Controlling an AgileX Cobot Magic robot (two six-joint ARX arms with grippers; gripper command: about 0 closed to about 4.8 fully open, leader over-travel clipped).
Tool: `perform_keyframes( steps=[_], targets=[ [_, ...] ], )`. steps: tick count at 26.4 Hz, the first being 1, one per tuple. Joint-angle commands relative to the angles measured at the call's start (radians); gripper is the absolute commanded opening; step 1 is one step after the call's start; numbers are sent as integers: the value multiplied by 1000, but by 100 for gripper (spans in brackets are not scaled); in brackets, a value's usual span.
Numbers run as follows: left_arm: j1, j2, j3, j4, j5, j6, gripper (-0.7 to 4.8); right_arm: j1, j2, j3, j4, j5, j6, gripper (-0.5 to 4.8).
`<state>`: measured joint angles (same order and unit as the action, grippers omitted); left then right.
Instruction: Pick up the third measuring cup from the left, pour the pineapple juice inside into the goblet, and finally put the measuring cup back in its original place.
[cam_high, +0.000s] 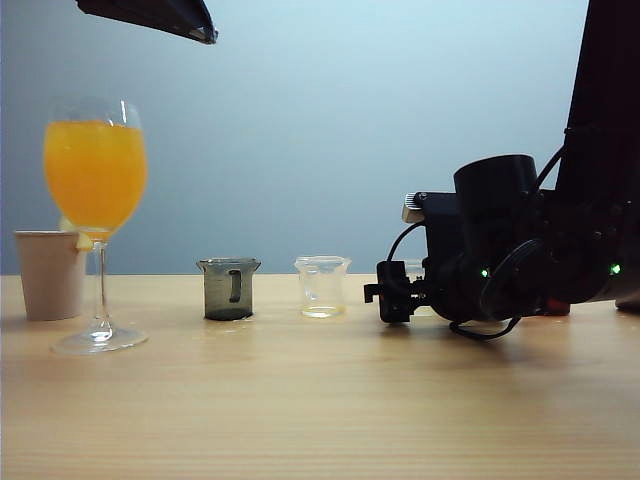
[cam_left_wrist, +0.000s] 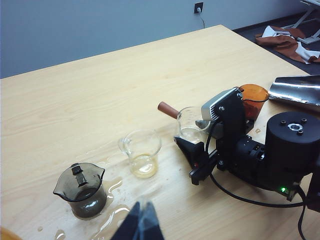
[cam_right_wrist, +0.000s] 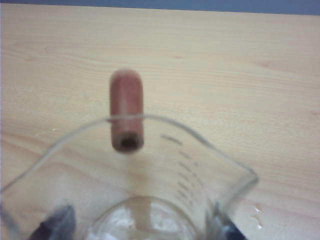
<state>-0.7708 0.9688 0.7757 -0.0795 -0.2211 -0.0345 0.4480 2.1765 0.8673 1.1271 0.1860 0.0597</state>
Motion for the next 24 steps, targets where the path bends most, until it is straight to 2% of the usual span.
perform_keyframes(
  steps=[1, 2, 4, 8, 13, 18, 24],
  targets=[
    [2, -2, 7, 5, -4, 5, -5, 2, 3, -1, -32, -8, 0, 339],
    [2, -2, 7, 5, -4, 5, -5, 2, 3, -1, -31, -8, 0, 347],
    [2, -2, 7, 5, -4, 5, -5, 2, 3, -1, -31, -8, 0, 395],
    [2, -2, 7, 5, -4, 5, -5, 2, 3, -1, -31, -8, 1, 430],
    [2, -2, 7, 5, -4, 5, -5, 2, -6, -3, -39, -31, 1, 432],
    [2, -2, 7, 5, -4, 4, -5, 2, -58, -8, -163, -31, 25, 432],
    [2, -4, 8, 6, -4, 4, -5, 2, -130, -63, -175, -23, 25, 431]
  ],
)
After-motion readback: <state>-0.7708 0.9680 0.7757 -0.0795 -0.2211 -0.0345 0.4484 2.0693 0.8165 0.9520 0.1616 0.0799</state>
